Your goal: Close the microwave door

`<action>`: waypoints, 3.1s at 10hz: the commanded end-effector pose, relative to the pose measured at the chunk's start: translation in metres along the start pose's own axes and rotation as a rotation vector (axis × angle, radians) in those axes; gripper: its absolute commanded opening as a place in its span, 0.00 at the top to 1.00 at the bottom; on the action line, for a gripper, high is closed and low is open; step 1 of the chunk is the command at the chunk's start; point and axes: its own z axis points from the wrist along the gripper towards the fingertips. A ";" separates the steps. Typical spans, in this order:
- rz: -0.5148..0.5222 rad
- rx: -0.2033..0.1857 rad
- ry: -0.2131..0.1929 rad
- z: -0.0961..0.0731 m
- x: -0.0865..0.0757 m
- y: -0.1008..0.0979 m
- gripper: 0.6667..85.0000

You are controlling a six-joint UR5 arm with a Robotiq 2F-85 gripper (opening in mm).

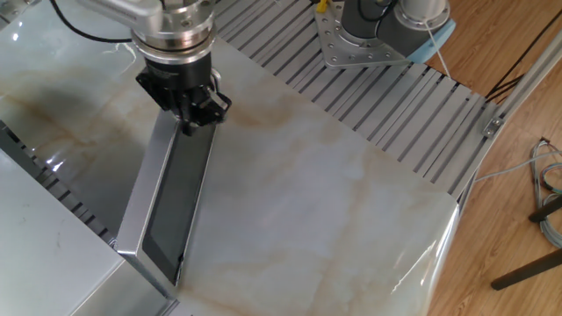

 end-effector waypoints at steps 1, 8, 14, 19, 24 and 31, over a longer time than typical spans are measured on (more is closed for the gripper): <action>-0.064 0.031 0.002 0.002 -0.006 -0.027 0.99; -0.185 0.032 -0.014 -0.001 -0.018 -0.049 0.99; 0.009 -0.018 0.027 0.005 -0.001 -0.041 0.99; -0.096 0.028 0.023 0.018 -0.018 -0.077 0.99; -0.252 0.052 0.024 0.014 -0.032 -0.084 0.99; -0.094 0.009 0.000 0.017 -0.020 -0.098 0.99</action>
